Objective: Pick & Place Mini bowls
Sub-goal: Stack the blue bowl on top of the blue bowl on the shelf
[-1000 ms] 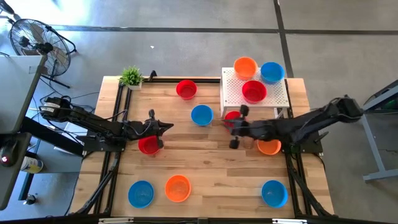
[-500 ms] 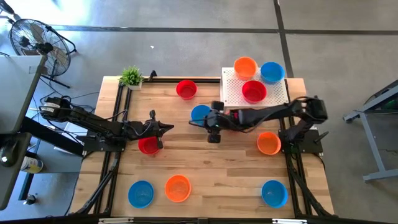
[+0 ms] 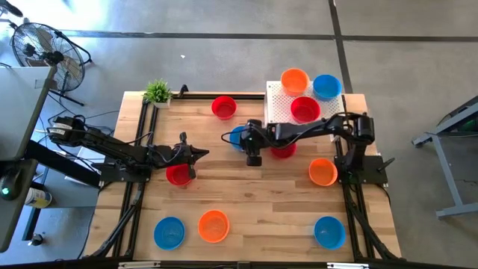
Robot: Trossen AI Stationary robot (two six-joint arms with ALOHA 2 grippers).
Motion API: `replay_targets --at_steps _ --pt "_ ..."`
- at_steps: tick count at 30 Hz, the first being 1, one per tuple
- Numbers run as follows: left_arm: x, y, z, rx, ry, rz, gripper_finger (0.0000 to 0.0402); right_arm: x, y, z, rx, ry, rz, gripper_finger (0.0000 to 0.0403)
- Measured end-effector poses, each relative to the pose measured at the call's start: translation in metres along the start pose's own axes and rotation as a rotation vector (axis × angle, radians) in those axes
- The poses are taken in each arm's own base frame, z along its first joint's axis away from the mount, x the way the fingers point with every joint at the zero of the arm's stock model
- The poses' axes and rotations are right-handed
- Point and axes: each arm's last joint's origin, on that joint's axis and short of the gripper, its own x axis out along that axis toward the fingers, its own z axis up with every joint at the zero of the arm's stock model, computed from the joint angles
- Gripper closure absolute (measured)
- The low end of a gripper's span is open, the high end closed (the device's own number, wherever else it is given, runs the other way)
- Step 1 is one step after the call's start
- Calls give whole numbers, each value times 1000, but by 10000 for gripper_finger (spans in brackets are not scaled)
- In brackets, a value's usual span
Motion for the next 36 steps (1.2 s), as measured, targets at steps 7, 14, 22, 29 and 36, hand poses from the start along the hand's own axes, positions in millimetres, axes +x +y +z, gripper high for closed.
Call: replay_targets --at_steps 7,14,22,29,36 --pt "0 0 0 -2 0 0 401 20 4 -7 -39 34 -2 272" --pt "0 0 0 -2 1 0 401 19 5 -4 -50 -11 66 322" --pt "0 0 -1 1 8 0 401 17 14 -7 -46 1 230 398" --pt "0 0 -1 2 10 0 401 7 40 -13 -29 112 372 395" --pt "0 0 -3 10 25 1 401 -34 66 -18 11 268 425 398"
